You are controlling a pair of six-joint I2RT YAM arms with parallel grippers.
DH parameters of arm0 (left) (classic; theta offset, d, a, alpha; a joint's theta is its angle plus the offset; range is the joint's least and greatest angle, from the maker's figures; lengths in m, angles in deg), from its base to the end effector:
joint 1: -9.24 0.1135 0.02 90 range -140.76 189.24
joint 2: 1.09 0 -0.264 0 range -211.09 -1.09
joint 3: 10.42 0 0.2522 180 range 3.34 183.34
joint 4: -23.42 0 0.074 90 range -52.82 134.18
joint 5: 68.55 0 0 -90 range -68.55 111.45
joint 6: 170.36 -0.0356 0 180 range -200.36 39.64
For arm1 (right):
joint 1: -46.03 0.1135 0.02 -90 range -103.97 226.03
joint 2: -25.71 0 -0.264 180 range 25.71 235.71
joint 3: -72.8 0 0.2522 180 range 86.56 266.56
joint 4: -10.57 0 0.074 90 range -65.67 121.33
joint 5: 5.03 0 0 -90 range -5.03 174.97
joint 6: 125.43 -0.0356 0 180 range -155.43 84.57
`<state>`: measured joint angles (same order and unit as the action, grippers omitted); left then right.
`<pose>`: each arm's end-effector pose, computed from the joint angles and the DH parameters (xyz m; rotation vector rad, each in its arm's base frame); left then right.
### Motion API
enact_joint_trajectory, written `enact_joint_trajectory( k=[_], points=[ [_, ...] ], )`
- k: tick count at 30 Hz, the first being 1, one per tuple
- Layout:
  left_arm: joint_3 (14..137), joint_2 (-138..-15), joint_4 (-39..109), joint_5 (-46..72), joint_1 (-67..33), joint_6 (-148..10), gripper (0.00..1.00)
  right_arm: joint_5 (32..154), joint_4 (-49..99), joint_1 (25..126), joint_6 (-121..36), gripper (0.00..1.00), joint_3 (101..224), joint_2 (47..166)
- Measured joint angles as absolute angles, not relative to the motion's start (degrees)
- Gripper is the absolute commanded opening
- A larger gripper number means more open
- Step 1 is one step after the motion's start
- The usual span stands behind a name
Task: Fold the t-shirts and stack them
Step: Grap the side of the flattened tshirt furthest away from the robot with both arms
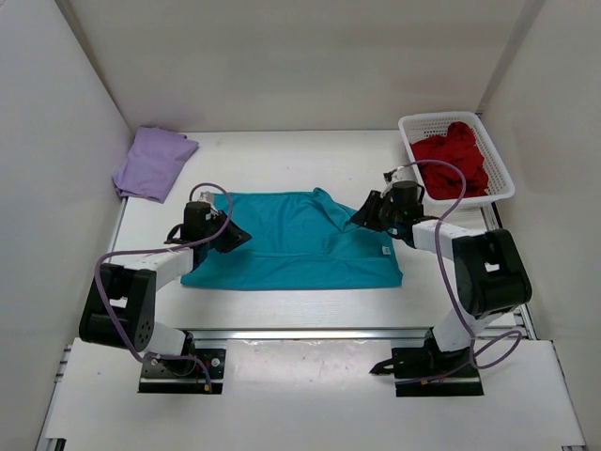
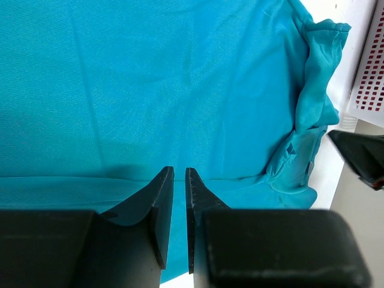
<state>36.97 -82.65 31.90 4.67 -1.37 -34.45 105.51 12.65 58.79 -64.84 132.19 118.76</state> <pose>0.2629 -0.0597 0.1598 -0.5849 2.3547 -0.8172 0.3202 0.0853 0.1746 0.1194 2.2624 0.7972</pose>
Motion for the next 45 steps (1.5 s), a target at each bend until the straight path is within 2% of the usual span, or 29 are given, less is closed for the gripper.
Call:
enact_joint_trajectory(
  k=[7,29,37,42,45],
  points=[
    [37.0,-83.0,32.0,4.7,-1.9,-34.5,0.25,108.3,8.5,60.1,-73.7,0.29,130.2,122.0],
    [37.1,-83.2,32.4,4.4,-1.5,-34.9,0.25,106.9,-4.5,56.6,-92.3,0.27,129.9,130.6],
    [37.1,-83.5,32.4,4.4,-1.8,-34.9,0.25,107.1,-6.5,56.1,-95.2,0.19,130.4,133.5],
    [37.1,-83.7,32.4,4.4,-1.8,-34.9,0.24,107.8,-6.7,56.6,-95.7,0.33,131.0,134.3],
    [37.1,-83.8,32.4,4.4,-1.7,-34.9,0.24,107.9,-6.8,56.9,-95.6,0.33,130.9,133.9]
  ],
)
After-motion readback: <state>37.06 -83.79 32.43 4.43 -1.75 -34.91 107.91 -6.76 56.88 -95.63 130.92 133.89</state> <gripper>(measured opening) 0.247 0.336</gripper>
